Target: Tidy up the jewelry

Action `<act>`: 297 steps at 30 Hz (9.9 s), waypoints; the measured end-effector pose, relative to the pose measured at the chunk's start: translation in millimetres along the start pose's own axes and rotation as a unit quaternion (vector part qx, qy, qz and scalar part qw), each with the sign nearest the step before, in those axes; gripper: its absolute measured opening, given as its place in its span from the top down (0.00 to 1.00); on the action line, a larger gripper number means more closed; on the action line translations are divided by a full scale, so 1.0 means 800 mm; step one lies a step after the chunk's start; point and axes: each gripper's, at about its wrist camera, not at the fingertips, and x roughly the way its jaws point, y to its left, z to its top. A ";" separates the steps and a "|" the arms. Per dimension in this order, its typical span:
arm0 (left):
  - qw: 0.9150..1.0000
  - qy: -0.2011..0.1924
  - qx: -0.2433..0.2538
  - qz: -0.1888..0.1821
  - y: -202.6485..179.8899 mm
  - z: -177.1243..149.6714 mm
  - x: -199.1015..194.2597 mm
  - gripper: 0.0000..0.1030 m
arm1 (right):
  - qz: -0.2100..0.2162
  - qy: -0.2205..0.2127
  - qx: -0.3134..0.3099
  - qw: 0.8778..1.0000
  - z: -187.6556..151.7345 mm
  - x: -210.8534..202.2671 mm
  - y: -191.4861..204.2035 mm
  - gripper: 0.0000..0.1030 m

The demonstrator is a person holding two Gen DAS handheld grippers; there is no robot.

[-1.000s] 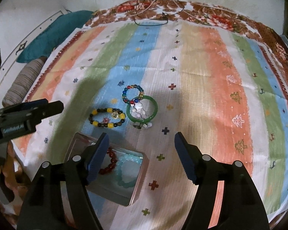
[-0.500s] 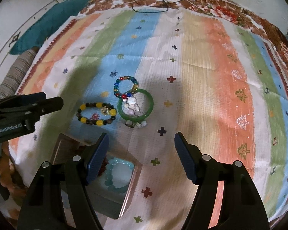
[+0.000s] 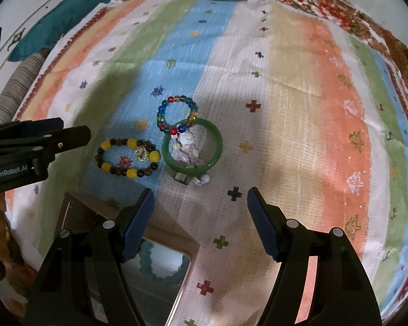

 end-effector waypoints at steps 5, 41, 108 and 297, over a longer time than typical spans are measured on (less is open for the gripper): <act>1.000 0.010 0.006 0.005 0.001 0.005 0.014 0.36 | 0.008 0.012 0.003 1.000 0.006 0.012 0.001 0.32; 0.999 0.042 0.024 0.021 0.010 0.026 0.060 0.40 | 0.074 0.103 0.080 0.989 0.036 0.072 0.011 0.38; 0.993 0.098 0.065 0.021 -0.005 0.007 0.087 0.72 | 0.039 0.088 0.086 0.992 0.023 0.055 -0.029 0.80; 0.997 0.047 0.039 0.044 -0.009 0.030 0.073 0.28 | -0.059 0.005 0.077 0.995 0.049 0.067 -0.049 0.20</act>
